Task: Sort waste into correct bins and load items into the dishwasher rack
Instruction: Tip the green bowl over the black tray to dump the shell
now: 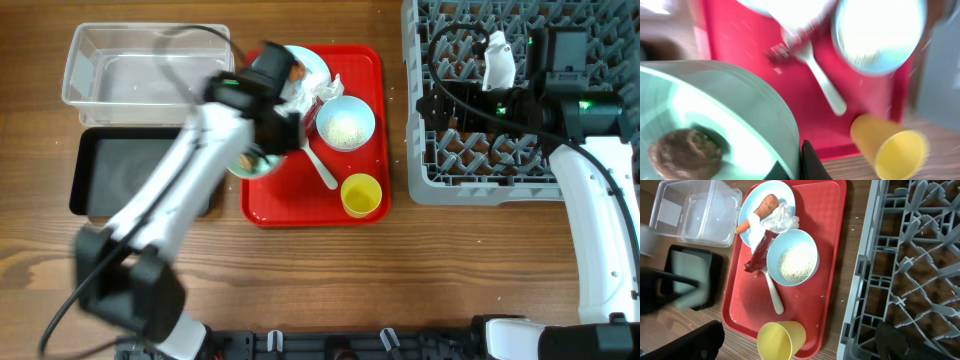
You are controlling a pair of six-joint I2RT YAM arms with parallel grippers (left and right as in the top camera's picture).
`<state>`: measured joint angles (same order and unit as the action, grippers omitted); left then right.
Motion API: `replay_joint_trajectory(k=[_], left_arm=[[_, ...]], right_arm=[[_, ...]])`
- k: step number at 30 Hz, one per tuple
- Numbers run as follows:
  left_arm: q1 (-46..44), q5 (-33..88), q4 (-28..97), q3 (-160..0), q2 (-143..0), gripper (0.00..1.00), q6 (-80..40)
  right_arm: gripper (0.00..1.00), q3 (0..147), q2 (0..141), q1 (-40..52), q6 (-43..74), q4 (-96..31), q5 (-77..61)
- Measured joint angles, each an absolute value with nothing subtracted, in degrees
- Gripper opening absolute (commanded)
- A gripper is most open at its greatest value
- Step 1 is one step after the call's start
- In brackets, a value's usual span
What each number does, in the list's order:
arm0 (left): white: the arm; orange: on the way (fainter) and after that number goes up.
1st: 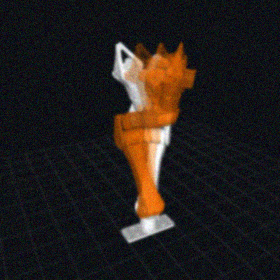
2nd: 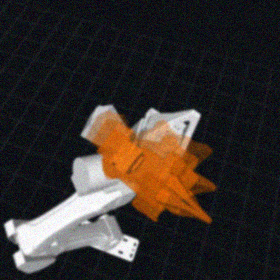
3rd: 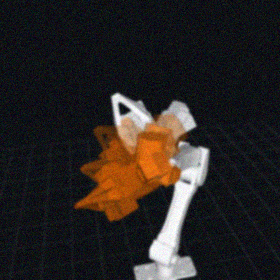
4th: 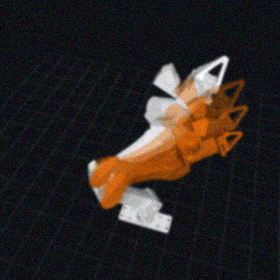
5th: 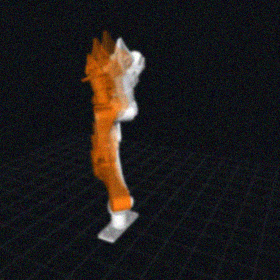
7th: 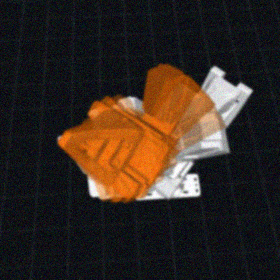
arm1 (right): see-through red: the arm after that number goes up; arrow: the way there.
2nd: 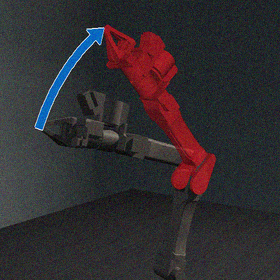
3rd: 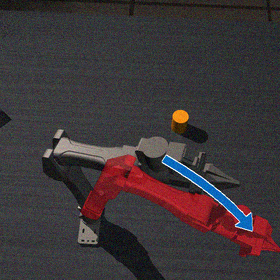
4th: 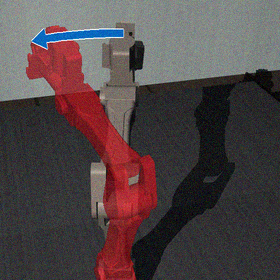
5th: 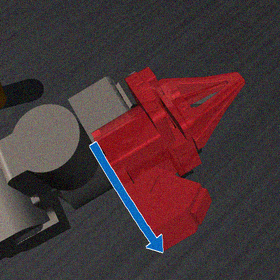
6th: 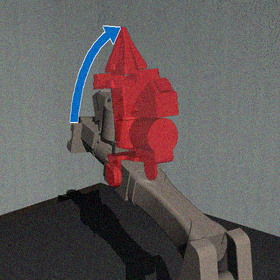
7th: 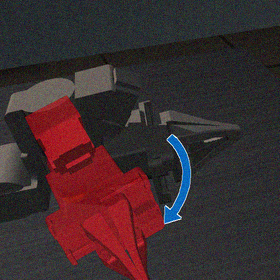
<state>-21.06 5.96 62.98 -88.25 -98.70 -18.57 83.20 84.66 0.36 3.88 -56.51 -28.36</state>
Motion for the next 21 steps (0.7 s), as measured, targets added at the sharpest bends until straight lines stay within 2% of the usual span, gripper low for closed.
replay_joint_trajectory(k=[5,13,17,21], left_arm=[[-6.92,13.8,63.02,-88.95,-94.98,0.04,-15.64],[23.42,43.44,57.56,-78.46,-95.79,0.04,0.75],[34.72,57.36,44.31,-66.04,-95.96,0.04,7.16],[41.34,66.32,36.75,-56.88,-96.23,0.04,8.64]], right_arm=[[1.0,83.2,84.66,0.36,3.88,-56.53,-28.23],[1.0,83.2,84.66,0.36,3.88,-56.38,-28.23],[1.0,83.2,84.66,0.36,3.88,-56.34,-28.21],[1.0,83.2,84.66,0.36,3.9,-56.34,-28.23]])
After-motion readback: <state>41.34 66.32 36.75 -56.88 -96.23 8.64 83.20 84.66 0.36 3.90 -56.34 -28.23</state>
